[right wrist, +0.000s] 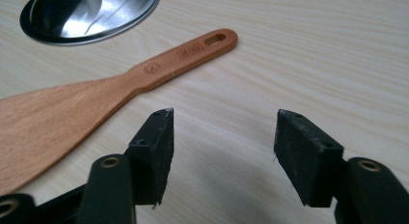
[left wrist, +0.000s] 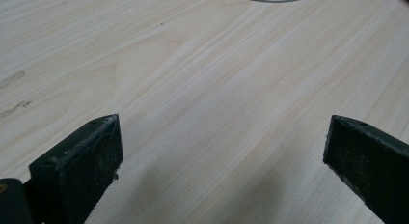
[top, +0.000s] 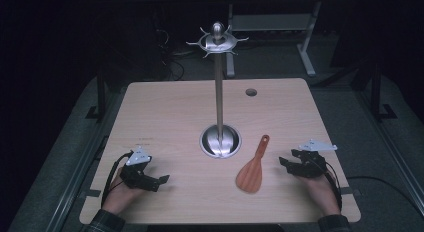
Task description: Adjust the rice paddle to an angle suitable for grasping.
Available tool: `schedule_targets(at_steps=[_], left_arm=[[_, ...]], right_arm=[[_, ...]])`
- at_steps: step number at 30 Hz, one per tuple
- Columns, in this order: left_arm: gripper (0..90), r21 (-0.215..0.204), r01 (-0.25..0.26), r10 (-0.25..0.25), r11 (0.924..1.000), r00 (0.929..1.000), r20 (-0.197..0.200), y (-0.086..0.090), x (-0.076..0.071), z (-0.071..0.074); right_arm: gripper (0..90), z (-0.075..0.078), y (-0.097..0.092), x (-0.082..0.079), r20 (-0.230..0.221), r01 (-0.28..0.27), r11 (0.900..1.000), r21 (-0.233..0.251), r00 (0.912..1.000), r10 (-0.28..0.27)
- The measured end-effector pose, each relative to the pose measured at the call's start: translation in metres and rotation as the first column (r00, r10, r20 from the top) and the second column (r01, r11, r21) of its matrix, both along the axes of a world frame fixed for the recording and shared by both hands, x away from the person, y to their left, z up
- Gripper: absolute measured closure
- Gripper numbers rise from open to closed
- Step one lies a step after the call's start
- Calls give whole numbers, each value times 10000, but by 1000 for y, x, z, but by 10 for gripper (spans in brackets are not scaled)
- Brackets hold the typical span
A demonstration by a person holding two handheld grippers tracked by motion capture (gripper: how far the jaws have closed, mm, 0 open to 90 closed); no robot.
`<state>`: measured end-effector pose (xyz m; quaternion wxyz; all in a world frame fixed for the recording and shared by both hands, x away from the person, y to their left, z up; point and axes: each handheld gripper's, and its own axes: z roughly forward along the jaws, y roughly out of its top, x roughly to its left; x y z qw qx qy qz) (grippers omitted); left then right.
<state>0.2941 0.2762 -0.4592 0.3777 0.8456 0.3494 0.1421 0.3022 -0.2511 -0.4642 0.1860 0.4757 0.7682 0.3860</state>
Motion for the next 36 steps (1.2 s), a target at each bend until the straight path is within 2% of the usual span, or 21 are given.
schedule_targets(at_steps=[3,5,7,8,9,10,11,12,17,26,33,36], left_arm=[[0,-46,32,-32,10000,10000,17,-1,-1,0],[0,18,62,-62,10000,10000,32,-1,-1,0],[0,7,48,-48,10000,9999,98,-1,-1,1],[0,7,48,-48,10000,9999,98,-1,-1,1],[0,1,33,-33,10000,9999,111,-1,-1,1],[0,1,33,-33,10000,9999,111,-1,-1,1],[0,-26,34,-33,10000,9999,107,-2,-1,1],[0,-26,34,-33,10000,9999,107,-2,-1,1],[0,0,42,-42,10000,10000,41,-2,-1,0],[0,-65,-3,3,10000,10000,29,-2,-1,0],[0,-55,17,-17,10000,10000,-12,-2,-1,0],[0,-72,26,-26,10000,10000,-2,-2,-2,0]], right_arm=[[506,3,2,3,140,75,9999,125,9999,-77],[526,4,2,5,148,75,9998,167,9999,-78],[622,5,5,10,169,78,9999,141,9998,-80],[622,5,5,10,169,78,9999,141,9998,-80],[703,5,6,14,283,63,10000,71,9996,-65],[703,5,6,14,283,63,10000,71,9996,-65],[761,6,7,17,340,88,9999,100,9994,-92],[761,6,7,17,340,88,9999,100,9994,-92],[891,7,6,25,423,78,9997,248,9991,-88],[897,8,7,36,602,183,9996,218,9980,-196],[897,3,18,51,593,187,9998,71,9981,-191],[897,1,21,56,597,318,9992,221,9977,-331]])
